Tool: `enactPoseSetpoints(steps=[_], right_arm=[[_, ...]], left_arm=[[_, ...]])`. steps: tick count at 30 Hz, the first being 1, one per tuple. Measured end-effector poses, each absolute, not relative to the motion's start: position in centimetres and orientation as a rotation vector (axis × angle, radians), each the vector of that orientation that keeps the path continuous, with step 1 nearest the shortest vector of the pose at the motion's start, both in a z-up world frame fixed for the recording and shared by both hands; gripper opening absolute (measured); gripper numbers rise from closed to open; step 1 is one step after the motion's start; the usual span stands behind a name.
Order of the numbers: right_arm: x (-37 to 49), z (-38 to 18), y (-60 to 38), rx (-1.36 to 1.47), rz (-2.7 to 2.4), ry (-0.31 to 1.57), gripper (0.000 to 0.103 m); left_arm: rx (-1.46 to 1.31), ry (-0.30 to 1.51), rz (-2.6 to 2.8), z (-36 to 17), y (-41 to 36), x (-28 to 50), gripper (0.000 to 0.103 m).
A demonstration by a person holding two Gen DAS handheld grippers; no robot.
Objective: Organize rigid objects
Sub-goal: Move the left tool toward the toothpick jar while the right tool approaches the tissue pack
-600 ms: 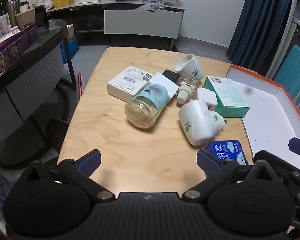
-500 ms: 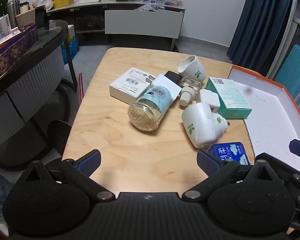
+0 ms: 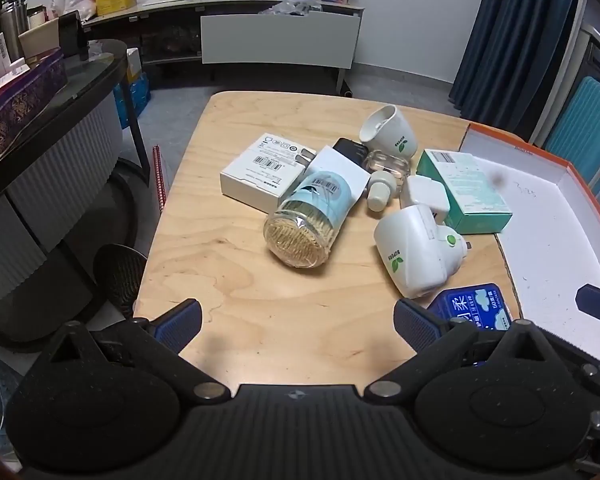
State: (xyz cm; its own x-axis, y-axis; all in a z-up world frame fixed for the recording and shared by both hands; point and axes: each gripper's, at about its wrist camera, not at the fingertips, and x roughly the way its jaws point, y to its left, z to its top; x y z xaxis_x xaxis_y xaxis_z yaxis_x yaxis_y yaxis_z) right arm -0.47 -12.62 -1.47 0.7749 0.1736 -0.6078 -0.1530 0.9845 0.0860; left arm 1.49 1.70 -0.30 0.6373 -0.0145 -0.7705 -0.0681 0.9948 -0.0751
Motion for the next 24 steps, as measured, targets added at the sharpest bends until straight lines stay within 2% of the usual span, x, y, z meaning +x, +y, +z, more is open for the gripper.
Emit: enactPoseSetpoints(steps=[24], right_arm=[[0.37,-2.56,-12.51,0.052,0.193,0.718,0.102]], left_arm=[[-0.093,0.889,0.030,-0.48,1.92,2.12,0.103]])
